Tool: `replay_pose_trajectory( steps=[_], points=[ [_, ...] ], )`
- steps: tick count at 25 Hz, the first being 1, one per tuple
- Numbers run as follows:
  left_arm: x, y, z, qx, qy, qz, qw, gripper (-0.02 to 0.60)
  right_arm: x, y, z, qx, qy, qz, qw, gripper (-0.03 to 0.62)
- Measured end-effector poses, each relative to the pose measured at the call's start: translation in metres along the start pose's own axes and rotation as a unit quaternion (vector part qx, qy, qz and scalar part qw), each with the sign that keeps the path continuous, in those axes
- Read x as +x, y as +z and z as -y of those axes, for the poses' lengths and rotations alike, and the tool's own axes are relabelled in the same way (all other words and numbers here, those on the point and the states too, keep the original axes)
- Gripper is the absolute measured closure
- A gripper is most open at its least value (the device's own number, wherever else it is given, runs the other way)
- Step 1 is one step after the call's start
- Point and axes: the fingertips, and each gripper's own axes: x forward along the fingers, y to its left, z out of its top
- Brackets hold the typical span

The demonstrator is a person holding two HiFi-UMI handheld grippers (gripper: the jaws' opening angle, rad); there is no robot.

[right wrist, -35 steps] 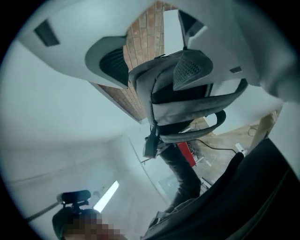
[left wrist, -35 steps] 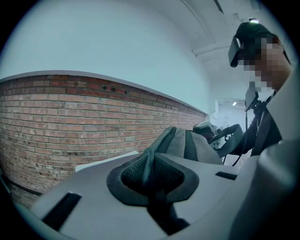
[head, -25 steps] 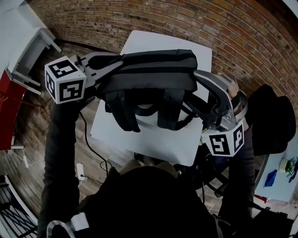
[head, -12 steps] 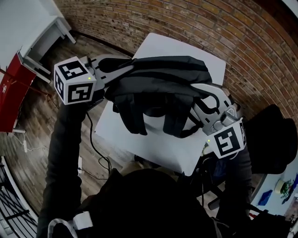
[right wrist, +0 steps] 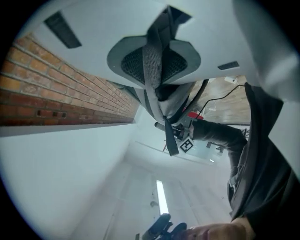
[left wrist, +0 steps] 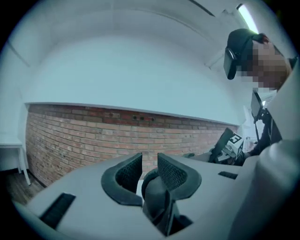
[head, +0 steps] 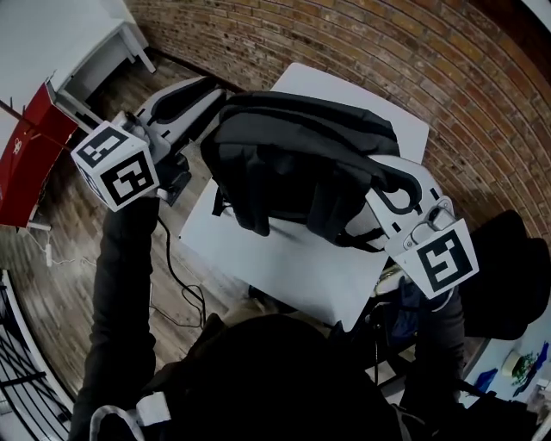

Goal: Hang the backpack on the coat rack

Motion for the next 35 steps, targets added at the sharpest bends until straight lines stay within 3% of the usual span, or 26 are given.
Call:
replay_pose_trajectory(
  steps=[2, 5, 8, 13, 17, 20, 27, 31, 35],
  points=[
    [-0.016, 0.011, -0.005, -0.003, 0.044, 0.035, 0.9984, 0.482, -0.001, 0.0, 0.003, 0.026, -0.005, 0.003, 1.0, 0.533],
    [-0.04, 0.01, -0.003, 0.008, 0.125, 0.054, 0.9907, 0.482, 0.0, 0.004, 0.001, 0.049, -0.014, -0.001, 0.999, 0.533],
    [-0.067, 0.004, 0.006, 0.034, 0.211, 0.062, 0.9748, 0.483, 0.005, 0.009, -0.006, 0.07, -0.022, -0.006, 0.997, 0.534],
    [-0.111, -0.025, 0.033, 0.035, 0.293, 0.082, 0.9519, 0.482, 0.021, 0.016, -0.019, 0.109, -0.02, -0.016, 0.994, 0.533],
    [-0.132, -0.059, 0.054, 0.016, 0.34, 0.078, 0.9369, 0.483, 0.037, 0.023, -0.033, 0.11, -0.028, -0.016, 0.993, 0.533],
    [-0.141, -0.064, 0.066, 0.011, 0.366, 0.092, 0.9259, 0.483, 0.051, 0.034, -0.046, 0.116, -0.021, -0.005, 0.993, 0.533],
    [-0.146, -0.057, 0.067, 0.037, 0.396, 0.109, 0.9111, 0.483, 0.087, 0.05, -0.078, 0.136, 0.008, 0.025, 0.99, 0.534],
    [-0.173, -0.062, 0.046, 0.042, 0.421, 0.094, 0.9012, 0.483, 0.105, 0.069, -0.1, 0.145, 0.027, 0.041, 0.988, 0.533],
    [-0.21, -0.074, 0.027, 0.038, 0.432, 0.078, 0.8976, 0.482, 0.122, 0.09, -0.124, 0.154, 0.029, 0.046, 0.987, 0.534]
  ],
)
